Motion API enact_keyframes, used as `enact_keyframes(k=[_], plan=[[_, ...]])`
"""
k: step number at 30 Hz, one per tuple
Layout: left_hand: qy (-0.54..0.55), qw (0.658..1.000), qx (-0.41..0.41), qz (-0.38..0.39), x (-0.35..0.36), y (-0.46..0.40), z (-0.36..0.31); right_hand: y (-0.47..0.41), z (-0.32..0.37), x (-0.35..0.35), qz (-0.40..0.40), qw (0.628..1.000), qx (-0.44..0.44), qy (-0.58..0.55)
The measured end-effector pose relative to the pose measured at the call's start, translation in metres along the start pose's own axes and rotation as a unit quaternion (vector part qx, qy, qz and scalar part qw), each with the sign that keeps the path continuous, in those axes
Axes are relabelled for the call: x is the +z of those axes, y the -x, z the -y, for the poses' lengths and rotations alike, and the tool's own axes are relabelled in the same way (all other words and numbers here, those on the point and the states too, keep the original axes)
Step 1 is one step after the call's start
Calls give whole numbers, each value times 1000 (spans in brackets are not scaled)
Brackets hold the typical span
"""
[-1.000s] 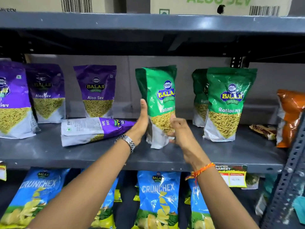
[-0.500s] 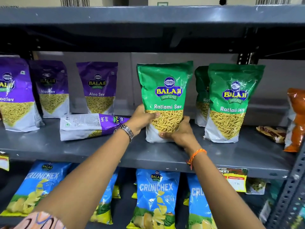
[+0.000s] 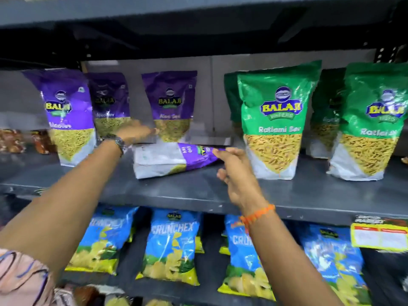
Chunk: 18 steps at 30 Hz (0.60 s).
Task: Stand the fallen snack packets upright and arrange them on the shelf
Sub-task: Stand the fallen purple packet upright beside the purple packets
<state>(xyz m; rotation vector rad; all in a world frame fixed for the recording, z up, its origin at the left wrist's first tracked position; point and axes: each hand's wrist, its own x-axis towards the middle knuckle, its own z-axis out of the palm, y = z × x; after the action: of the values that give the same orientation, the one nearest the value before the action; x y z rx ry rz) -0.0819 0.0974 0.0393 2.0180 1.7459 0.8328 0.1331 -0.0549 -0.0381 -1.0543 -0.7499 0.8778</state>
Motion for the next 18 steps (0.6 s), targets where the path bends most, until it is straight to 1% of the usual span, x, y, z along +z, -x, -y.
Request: enact_keyframes(k=[1, 2, 3, 5, 6, 8, 12, 15, 17, 18], plan=[[3, 999, -24, 46, -3, -3, 16, -20, -15, 18, 6, 1000, 18, 15], [29, 995, -45, 89, -2, -9, 34, -45, -31, 29, -8, 999, 22, 29], [80, 987, -73, 122, -1, -12, 48, -76, -49, 36, -24, 999, 24, 30], [173, 965, -107, 164, 6, -21, 70, -100, -56, 49, -53, 998, 42, 7], [205, 957, -98, 182, 8, -29, 81, -91, -47, 56, -69, 996, 44, -26], [236, 947, -85, 202, 5, -29, 85, -58, -23, 71, -101, 993, 37, -56], [251, 945, -30, 208, -10, -25, 96, -37, -5, 91, -127, 986, -5, -106], [245, 946, 19, 209, -20, -19, 113, -14, 18, 111, -107, 983, -73, -127], [285, 934, 35, 215, -21, -15, 119, -7, 36, 124, -85, 984, -109, -116], [300, 931, 44, 204, -20, -11, 118, -6, 45, 131, -71, 984, -117, -116]])
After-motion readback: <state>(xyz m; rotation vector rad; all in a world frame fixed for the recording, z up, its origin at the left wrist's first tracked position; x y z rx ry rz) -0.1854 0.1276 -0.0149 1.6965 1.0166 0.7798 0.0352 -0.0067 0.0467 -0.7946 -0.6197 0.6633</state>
